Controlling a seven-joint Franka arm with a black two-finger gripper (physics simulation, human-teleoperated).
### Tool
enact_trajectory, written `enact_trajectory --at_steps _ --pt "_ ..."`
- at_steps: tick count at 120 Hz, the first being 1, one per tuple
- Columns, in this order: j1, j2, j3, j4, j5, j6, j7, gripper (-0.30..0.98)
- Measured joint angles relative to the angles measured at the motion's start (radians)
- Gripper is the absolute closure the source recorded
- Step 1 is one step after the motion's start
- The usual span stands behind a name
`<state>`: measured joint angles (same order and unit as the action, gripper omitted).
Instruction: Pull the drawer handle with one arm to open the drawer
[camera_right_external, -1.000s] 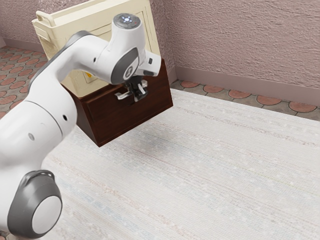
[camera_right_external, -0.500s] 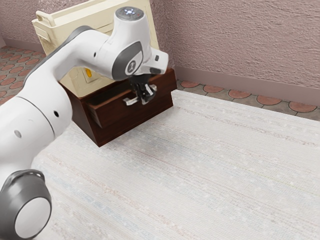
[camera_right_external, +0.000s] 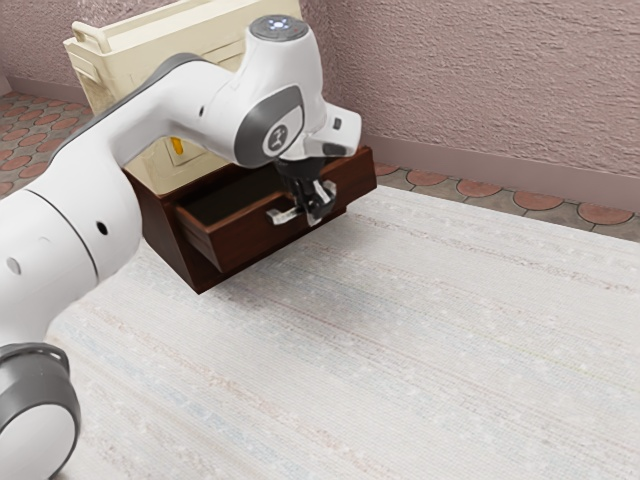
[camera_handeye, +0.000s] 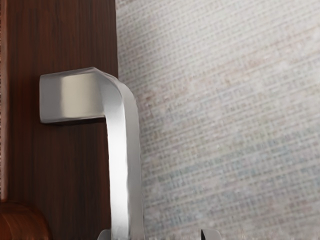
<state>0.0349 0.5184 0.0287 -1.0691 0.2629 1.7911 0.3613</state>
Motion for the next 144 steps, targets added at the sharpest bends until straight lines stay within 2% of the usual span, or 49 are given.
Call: enact_trajectory --at_steps 69,98,112,129,144 --pt "-0.073 -0.047 -0.004 -0.062 -0.002 -0.019 -0.055 0.55" --pt "-0.095 -0.061 -0.001 -0.066 0.015 -0.027 -0.078 0.70" --pt "-0.098 -0.068 0.006 -0.058 0.025 -0.033 -0.084 0.68" --pt "-0.102 -0.203 -0.013 -0.053 0.019 -0.082 -0.086 0.38" --pt "-0.101 -0.312 -0.019 -0.041 0.017 -0.195 -0.087 0.21"
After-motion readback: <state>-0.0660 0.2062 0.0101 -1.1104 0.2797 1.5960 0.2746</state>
